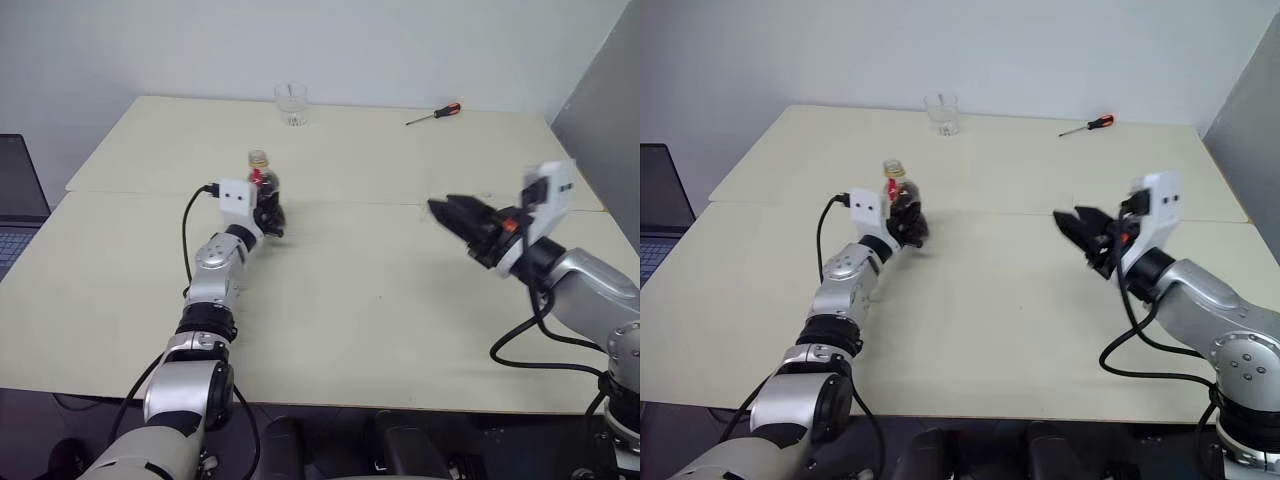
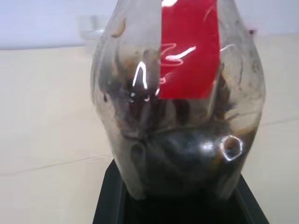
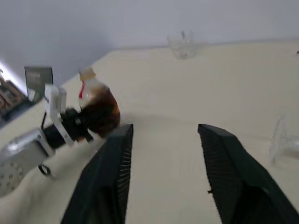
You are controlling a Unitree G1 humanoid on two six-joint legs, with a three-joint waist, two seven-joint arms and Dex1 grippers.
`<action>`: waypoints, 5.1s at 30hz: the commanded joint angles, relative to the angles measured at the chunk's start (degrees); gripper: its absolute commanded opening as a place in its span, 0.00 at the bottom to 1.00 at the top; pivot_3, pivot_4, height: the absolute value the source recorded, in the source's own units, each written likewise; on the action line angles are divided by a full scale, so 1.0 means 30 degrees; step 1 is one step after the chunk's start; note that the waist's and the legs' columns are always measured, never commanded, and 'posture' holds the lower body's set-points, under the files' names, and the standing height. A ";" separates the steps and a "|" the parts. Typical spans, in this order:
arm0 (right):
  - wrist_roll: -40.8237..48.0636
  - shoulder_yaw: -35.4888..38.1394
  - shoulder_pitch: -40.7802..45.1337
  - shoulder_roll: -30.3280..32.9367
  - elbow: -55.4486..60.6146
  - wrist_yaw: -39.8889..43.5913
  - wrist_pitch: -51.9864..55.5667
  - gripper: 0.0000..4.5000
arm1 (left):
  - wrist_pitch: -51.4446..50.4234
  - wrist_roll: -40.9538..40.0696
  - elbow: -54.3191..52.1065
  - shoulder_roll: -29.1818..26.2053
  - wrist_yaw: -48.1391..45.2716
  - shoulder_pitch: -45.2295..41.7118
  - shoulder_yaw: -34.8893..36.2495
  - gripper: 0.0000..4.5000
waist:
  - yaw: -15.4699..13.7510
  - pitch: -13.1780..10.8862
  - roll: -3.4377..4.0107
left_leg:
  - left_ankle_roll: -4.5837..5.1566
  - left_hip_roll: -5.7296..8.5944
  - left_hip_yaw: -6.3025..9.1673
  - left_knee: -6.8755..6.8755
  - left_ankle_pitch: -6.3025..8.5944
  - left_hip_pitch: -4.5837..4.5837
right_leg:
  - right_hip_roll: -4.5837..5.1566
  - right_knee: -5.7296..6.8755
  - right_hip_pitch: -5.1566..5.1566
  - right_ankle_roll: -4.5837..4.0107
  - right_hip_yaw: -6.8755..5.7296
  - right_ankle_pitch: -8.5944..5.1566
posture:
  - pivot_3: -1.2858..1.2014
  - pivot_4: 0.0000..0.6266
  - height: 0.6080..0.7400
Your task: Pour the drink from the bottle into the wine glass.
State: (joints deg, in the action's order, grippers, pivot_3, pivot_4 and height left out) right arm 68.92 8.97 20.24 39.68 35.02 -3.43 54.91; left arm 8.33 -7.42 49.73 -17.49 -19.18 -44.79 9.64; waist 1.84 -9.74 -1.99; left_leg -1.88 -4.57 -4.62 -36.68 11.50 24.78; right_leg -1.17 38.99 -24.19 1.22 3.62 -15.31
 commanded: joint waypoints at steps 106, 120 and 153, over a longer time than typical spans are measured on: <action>-0.9609 0.5225 1.2416 -1.0710 -2.5039 -0.0853 -1.0862 0.03 | -1.0413 -0.2528 -2.1287 -0.4265 -0.6017 0.9342 -0.3244 1.00 | 0.0469 0.0053 0.0027 | -0.0001 0.0005 -0.0049 0.0124 -0.0002 -0.0020 | 0.0025 -0.0002 -0.0050 -0.0096 0.0043 0.0058 | 0.52 0.24 1.00; -1.8551 -0.5043 0.9541 -1.4456 -2.2521 0.4016 -1.5819 0.03 | -1.2254 -0.4384 -2.1703 -0.5344 -0.6778 1.1603 -0.1320 1.00 | 0.0528 0.0046 0.0037 | -0.0010 -0.0010 -0.0056 0.0203 -0.0007 -0.0004 | 0.0035 0.0036 -0.0173 -0.0118 0.0043 0.0051 | 0.52 0.24 1.00; -2.2860 -0.5166 0.8969 -1.4098 -2.7531 0.6482 -1.9425 0.03 | -1.4102 -0.5632 -2.2434 -0.4824 -0.6413 0.9051 -0.1563 1.00 | 0.0369 0.0065 -0.0055 | -0.0008 0.0018 -0.0047 0.0177 -0.0015 -0.0144 | 0.0072 0.0028 0.0029 -0.0120 0.0017 0.0051 | 0.52 0.24 1.00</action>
State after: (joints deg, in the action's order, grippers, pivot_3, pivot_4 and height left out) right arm 1.17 -6.33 47.39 -3.21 -47.94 15.19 -4.66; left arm -35.33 -24.37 -17.16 -31.29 -38.15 -16.66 4.59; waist 2.95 -9.54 -2.16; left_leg -1.91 -4.52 -4.76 -36.15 11.45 24.35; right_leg -0.95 39.08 -24.11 0.86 3.68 -15.15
